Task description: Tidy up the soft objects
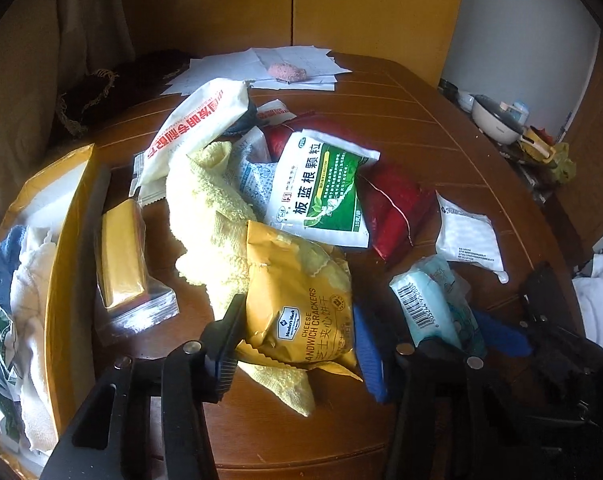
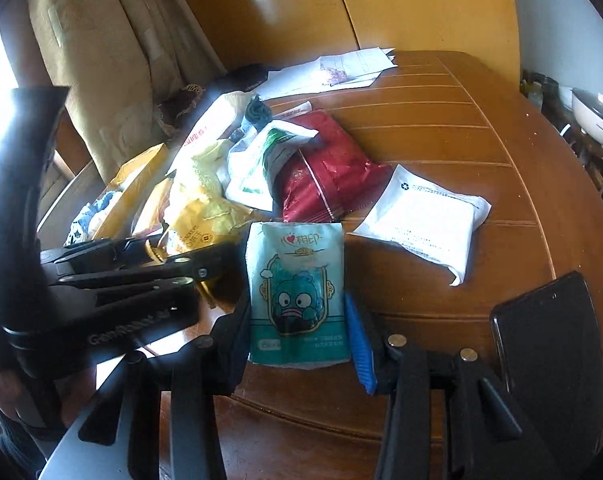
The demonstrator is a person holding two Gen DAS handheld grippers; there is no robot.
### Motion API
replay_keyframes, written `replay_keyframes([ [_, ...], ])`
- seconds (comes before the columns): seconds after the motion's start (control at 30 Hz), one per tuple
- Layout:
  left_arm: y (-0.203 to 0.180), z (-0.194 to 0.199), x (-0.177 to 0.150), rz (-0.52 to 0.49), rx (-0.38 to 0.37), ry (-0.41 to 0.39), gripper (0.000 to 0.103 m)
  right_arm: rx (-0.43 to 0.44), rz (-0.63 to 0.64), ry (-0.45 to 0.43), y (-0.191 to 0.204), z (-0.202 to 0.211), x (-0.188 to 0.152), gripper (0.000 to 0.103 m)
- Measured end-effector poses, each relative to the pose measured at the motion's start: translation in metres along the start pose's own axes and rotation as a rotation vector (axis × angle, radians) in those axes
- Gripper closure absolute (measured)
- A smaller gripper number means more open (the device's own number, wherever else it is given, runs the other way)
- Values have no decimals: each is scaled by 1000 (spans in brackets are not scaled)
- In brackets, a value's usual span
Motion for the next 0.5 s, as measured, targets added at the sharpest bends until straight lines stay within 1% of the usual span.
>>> replay_keyframes([
  [0.07,6,10,-3,31,-42,-23,50,11,-20,-3,-3,2,0,60],
  [0.13,14,21,-7,77,-108,-42,50,21,-39,-6,-6,4,-1,60],
  [0.2,22,29,-12,110,-153,-30,50,11,-41,-4,-6,5,-1,60],
  [0.3,32,36,-25,144,-184,-8,50,3,-35,3,-1,5,-3,60],
  [0.37,41,43,-34,188,-222,-8,50,15,-33,8,2,5,-3,60],
  [0.5,60,66,-41,273,-269,-56,50,39,-21,-8,15,11,-5,61],
])
Point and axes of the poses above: each gripper's, at about its wrist camera, not at the fingertips, and z roughly against the way its jaws point, y to its left, x to its top, the point moved 3 cm from there along -z, roughly the way its jaws point, and after that the axes turned 8 degrees about x, right-handed, at the moved point
